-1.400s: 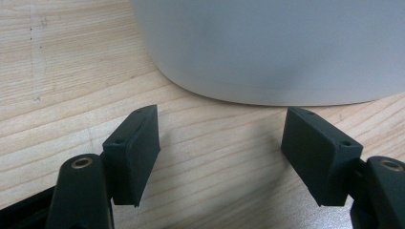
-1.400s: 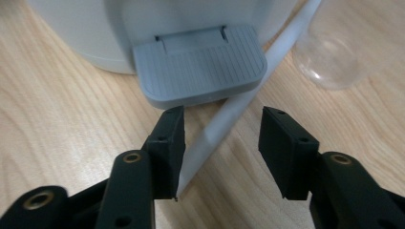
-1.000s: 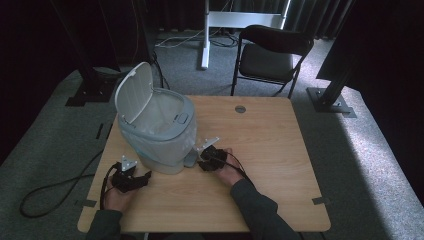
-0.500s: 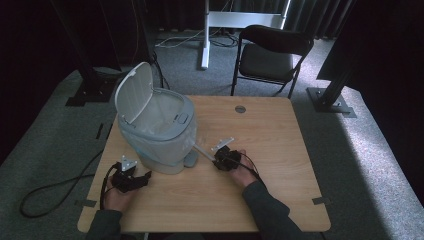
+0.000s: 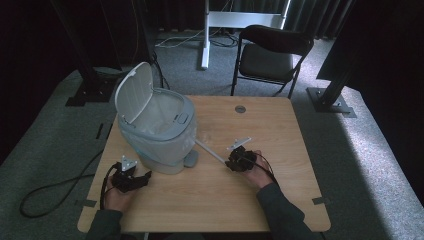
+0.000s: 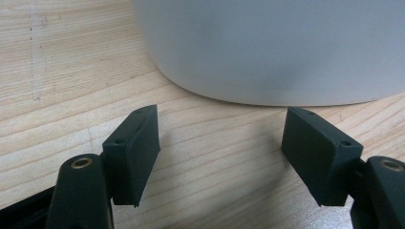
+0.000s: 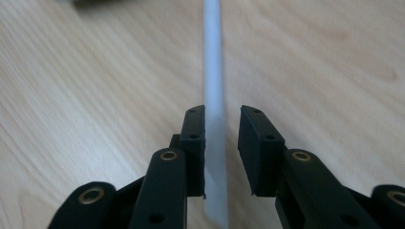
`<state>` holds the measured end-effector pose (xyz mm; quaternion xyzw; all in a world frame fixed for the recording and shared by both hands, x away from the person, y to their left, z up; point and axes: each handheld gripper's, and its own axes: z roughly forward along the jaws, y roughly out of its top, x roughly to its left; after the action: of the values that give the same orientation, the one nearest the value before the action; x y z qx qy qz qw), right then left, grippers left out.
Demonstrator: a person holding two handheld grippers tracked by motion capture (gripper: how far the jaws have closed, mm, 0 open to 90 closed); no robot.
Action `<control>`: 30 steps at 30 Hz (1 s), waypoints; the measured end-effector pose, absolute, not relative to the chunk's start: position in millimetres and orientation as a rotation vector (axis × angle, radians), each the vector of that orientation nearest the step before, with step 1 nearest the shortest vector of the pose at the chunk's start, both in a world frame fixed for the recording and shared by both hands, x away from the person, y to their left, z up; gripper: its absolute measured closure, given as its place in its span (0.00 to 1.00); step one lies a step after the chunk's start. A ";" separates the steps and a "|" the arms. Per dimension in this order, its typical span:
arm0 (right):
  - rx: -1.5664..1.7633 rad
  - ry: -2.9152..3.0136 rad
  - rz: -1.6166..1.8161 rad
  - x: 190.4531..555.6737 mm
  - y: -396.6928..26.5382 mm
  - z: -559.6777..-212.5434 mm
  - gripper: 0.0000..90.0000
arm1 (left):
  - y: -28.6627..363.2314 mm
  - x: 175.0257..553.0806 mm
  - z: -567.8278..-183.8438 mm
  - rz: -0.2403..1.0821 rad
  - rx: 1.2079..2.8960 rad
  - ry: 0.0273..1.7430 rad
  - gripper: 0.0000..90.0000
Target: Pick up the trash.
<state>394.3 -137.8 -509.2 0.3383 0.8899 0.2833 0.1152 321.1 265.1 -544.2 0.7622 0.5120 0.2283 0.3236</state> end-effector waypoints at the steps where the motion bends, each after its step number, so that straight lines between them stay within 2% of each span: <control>1: 0.989 2.604 0.831 396.5 -134.7 -507.2 0.79 | 265.1 321.0 -544.2 0.599 2.000 1.343 0.32; 13: 0.947 2.627 0.782 425.4 -85.1 -501.0 0.79 | 265.1 321.1 -544.2 0.598 2.000 1.343 0.32; 30: 0.960 2.689 0.640 443.5 -63.8 -508.2 0.83 | 265.1 321.1 -544.2 0.598 2.000 1.343 0.32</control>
<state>443.5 -63.8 -508.2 0.3262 0.9137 0.2173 0.1075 321.1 265.1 -544.2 0.7624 0.5118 0.2279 0.3238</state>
